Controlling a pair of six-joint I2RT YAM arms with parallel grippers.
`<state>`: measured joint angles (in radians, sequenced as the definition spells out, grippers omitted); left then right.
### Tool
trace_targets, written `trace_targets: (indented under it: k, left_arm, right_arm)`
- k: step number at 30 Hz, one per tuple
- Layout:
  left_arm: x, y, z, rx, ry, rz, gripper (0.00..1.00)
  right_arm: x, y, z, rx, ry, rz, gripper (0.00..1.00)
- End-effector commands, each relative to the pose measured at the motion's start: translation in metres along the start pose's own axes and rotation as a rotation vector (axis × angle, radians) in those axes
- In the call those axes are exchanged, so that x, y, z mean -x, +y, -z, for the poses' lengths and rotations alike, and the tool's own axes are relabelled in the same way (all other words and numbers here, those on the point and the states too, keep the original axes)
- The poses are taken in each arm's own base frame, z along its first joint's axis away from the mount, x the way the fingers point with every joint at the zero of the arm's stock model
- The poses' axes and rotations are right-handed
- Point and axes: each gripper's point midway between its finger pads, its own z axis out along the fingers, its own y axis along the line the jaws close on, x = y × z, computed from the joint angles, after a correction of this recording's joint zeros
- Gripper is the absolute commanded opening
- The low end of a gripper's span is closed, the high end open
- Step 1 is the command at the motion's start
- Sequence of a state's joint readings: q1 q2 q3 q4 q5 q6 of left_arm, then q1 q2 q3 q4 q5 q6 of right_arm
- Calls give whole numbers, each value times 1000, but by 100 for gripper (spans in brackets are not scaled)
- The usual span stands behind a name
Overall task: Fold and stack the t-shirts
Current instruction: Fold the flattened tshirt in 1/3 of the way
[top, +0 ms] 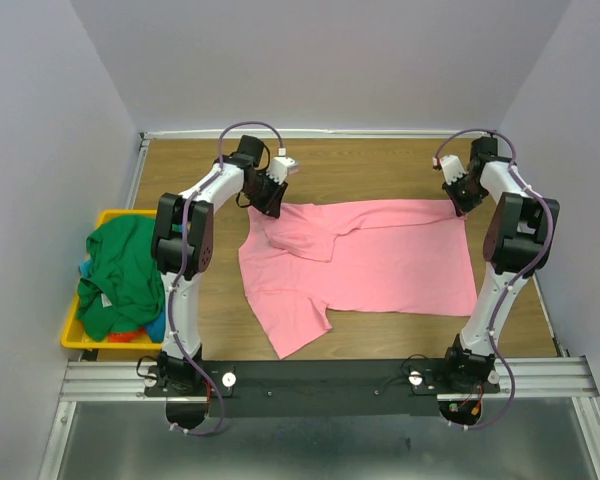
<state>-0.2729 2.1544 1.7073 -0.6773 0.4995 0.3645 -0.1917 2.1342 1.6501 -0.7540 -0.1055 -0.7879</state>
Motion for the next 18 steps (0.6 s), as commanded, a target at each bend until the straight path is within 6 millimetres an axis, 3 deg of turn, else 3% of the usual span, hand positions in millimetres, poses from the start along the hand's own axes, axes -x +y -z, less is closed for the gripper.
trace_targets:
  k: [1,6,9,18]
  left_arm:
    - [-13,37,-2,112,18,80,32]
    - [-21,43,-3,111,34,107,32]
    - [-25,47,-4,117,42,112,32]
    - [-31,56,-1,136,50,142,29]
  right_arm:
    - [-6,-5,20,-30,13,2,7]
    - [-8,-2,21,-22,21,3,7]
    - [-9,0,25,-16,24,4,1]
    - [-14,6,40,-17,30,26,1]
